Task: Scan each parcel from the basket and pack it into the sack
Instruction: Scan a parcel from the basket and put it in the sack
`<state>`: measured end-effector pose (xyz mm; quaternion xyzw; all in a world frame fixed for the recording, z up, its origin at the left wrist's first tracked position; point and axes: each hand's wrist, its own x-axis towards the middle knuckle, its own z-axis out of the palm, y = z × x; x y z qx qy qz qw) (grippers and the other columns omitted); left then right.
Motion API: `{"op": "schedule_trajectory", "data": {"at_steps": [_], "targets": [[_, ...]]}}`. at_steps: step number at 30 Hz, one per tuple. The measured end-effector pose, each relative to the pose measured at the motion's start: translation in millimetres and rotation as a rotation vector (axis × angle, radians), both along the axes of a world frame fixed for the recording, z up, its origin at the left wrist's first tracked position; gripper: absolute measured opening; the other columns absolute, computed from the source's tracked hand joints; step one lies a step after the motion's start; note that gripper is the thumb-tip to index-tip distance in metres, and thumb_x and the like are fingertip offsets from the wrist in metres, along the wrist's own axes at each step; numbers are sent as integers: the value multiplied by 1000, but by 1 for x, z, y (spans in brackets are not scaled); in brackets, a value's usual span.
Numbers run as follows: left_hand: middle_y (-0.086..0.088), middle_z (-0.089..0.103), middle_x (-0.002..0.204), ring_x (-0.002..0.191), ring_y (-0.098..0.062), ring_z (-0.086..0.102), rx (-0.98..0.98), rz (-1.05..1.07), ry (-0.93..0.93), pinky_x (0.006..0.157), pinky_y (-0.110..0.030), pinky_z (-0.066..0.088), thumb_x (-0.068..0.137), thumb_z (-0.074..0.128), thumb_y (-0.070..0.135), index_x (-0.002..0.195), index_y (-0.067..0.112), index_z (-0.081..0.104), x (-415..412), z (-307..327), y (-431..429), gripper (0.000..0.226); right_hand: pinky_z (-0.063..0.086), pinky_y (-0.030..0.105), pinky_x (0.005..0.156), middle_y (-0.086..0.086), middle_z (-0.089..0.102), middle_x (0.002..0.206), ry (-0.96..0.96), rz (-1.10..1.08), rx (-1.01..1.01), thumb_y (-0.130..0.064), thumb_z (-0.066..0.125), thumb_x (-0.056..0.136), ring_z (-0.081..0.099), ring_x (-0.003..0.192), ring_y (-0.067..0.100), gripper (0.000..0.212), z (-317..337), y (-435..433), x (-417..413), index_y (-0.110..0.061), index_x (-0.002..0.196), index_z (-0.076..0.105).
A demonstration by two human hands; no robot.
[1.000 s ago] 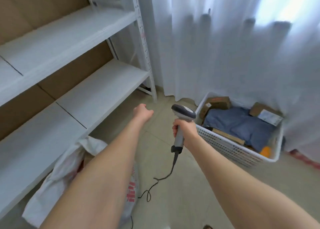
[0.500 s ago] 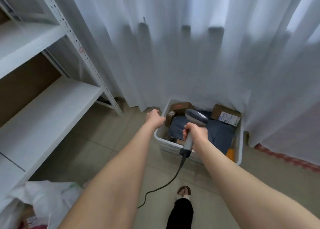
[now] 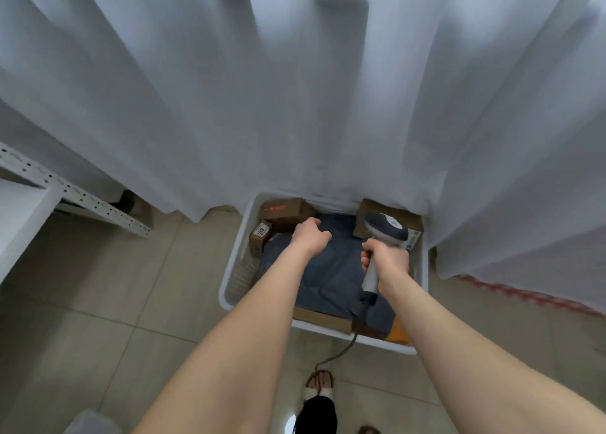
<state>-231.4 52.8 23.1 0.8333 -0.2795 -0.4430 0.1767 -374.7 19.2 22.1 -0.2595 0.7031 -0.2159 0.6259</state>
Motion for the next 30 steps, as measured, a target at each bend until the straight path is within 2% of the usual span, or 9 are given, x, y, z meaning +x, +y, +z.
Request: {"op": "schedule_trajectory", "data": {"at_steps": [3, 6, 9, 11, 13, 15, 19, 26, 30], "targets": [[-11, 42, 145, 129, -26, 45, 7, -36, 48, 99, -29, 38, 95, 51, 23, 144, 12, 36, -14, -33, -37, 53, 48, 28, 53, 13, 61, 70, 81, 28, -28, -5, 68, 79, 56, 57, 19, 7, -33, -40, -14, -3, 85, 65], [-12, 39, 147, 130, -27, 43, 9, -46, 70, 102, -31, 37, 96, 50, 21, 145, 11, 34, -25, -66, -69, 53, 51, 29, 55, 14, 62, 89, 130, 31, -30, -6, 70, 79, 58, 69, 20, 12, -70, -78, -28, -6, 89, 62], [-12, 39, 147, 131, -27, 42, 1, -29, 73, 102, -32, 37, 96, 49, 21, 146, 11, 34, -36, -103, -98, 53, 57, 39, 71, 12, 61, 99, 153, 52, -20, -4, 69, 80, 57, 74, 20, 13, -110, -109, -44, -11, 85, 59], [-12, 39, 147, 131, -27, 41, -6, -8, 79, 102, -31, 36, 96, 49, 21, 146, 10, 32, -44, -129, -115, 54, 53, 40, 83, 11, 61, 100, 199, 80, -43, -5, 71, 79, 57, 82, 24, 24, -139, -128, -55, -5, 101, 63], [-13, 36, 148, 132, -28, 40, -9, 15, 97, 101, -30, 36, 96, 48, 22, 148, 9, 28, -51, -154, -131, 57, 45, 31, 81, 9, 62, 102, 210, 98, -65, -5, 73, 76, 55, 90, 23, 41, -167, -145, -64, -1, 115, 63], [-13, 34, 148, 132, -27, 39, -21, 53, 132, 100, -29, 35, 95, 49, 23, 148, 8, 25, -56, -177, -144, 60, 46, 31, 79, 10, 65, 106, 203, 138, -48, -6, 74, 73, 57, 92, 24, 45, -191, -161, -70, -2, 117, 63], [-12, 44, 141, 125, -25, 46, -54, 125, 213, 99, -30, 40, 94, 49, 23, 145, 9, 29, -64, -209, -163, 57, 52, 42, 93, 13, 68, 111, 207, 206, -30, -8, 74, 70, 62, 100, 29, 49, -225, -180, -76, -3, 118, 62], [-14, 54, 129, 115, -26, 53, -44, 249, 197, 92, -29, 44, 90, 50, 21, 124, 8, 49, -55, -209, -154, 36, 50, 44, 99, 13, 66, 117, 213, 249, -89, -8, 76, 69, 62, 108, 30, 53, -224, -174, -65, -2, 120, 62], [-11, 49, 137, 121, -27, 52, -32, 380, 103, 97, -32, 43, 86, 55, 13, 139, 10, 43, -24, -161, -116, 54, 47, 44, 101, 15, 57, 128, 207, 356, -72, -14, 78, 70, 57, 114, 32, 63, -184, -148, -42, 4, 127, 56]]}}
